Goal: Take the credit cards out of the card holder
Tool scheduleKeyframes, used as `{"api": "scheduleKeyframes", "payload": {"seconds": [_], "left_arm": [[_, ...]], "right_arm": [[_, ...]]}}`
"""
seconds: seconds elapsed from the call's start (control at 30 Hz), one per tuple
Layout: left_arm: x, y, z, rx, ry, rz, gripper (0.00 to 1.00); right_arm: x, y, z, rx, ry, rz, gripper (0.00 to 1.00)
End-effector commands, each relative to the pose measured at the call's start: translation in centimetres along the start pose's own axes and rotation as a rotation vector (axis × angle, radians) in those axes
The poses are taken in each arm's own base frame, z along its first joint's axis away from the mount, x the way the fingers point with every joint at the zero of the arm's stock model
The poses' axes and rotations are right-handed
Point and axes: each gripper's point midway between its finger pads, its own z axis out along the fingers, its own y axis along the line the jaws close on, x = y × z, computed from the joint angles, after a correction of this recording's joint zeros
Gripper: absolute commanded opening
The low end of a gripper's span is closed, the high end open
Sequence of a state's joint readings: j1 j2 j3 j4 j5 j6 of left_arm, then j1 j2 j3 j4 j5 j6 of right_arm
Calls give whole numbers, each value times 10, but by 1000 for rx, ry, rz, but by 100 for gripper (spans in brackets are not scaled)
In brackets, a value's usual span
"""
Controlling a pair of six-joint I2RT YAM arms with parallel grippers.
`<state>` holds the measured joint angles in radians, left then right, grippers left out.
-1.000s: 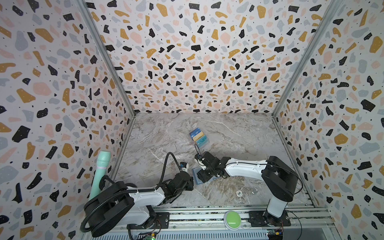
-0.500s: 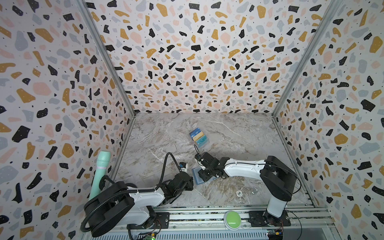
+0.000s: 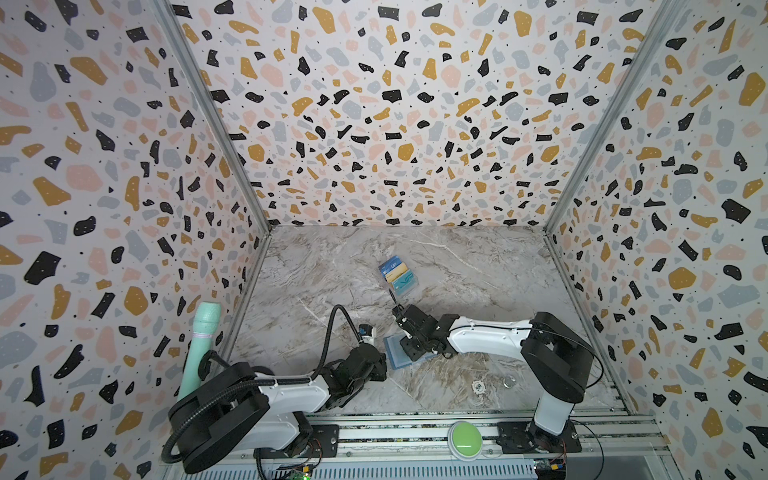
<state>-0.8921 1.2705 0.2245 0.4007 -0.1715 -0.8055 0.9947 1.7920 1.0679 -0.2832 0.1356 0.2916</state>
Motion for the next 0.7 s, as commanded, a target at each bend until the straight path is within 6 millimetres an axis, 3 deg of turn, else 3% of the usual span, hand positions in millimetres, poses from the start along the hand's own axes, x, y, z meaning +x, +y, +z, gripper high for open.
{"api": "scheduleKeyframes", "payload": {"seconds": [0.0, 0.17, 0.3, 0.67], "left_arm": [[-2, 3, 1, -16, -20, -1, 0], [-3, 3, 1, -15, -20, 1, 0], [-3, 3, 1, -16, -22, -1, 0], [-3, 3, 2, -19, -22, 1, 0]], "right_arm": [[7, -11, -10, 56, 37, 0, 45], [-5, 17, -27, -122, -44, -3, 46], [-13, 33, -41, -231, -96, -20, 64], [3, 41, -25, -248, -31, -64, 70]]}}
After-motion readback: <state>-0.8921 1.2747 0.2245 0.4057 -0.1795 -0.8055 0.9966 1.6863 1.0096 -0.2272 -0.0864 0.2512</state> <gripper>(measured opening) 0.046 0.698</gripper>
